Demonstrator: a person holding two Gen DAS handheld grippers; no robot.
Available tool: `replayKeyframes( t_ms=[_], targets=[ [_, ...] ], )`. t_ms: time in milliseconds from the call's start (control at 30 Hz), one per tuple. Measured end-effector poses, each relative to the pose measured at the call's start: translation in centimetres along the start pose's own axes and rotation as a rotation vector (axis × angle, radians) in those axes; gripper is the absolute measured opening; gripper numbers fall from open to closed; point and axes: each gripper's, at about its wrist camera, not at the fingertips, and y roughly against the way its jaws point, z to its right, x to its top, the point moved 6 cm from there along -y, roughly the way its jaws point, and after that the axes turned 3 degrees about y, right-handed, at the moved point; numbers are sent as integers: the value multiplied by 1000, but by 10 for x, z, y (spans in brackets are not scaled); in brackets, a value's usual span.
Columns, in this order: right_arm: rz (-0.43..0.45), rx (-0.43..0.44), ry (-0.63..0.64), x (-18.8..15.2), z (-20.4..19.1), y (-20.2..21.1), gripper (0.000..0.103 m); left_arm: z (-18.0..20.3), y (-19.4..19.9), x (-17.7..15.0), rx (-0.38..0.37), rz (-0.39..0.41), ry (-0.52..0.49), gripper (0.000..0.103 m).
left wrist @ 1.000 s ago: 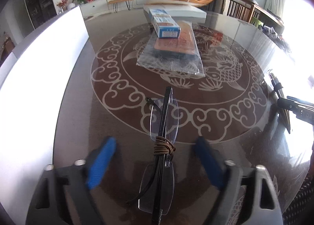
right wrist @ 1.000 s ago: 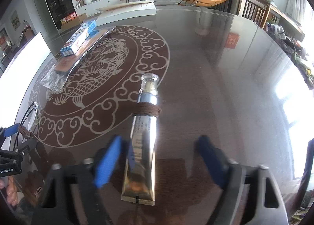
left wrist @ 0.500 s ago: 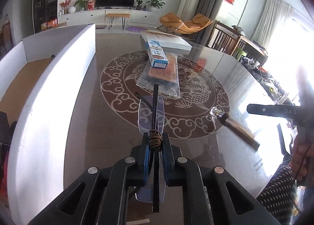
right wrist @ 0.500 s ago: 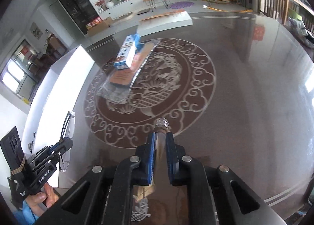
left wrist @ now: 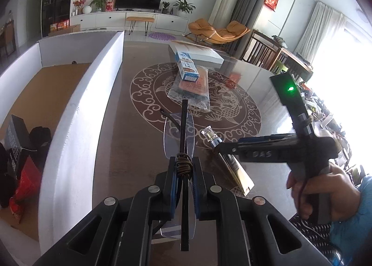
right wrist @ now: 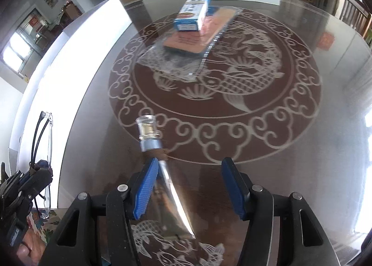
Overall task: Organize objects
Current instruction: 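Carry the eyeglasses and gold tube over the white box and open both tools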
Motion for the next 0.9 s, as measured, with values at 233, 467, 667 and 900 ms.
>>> replayKeyframes(
  t_ms=[233, 467, 667, 900],
  targets=[
    [-23, -113, 164, -5, -39, -15, 29, -47, 57, 21, 51, 92, 74, 11],
    [159, 94, 169, 20, -100, 65, 29, -148, 104, 45, 296, 184, 159, 11],
    [269, 350, 305, 46, -220, 139, 29, -207, 119, 54, 431, 202, 195, 11],
    [60, 461, 322, 72, -300, 84, 41, -240, 98, 42, 536, 105, 242, 62]
  ],
)
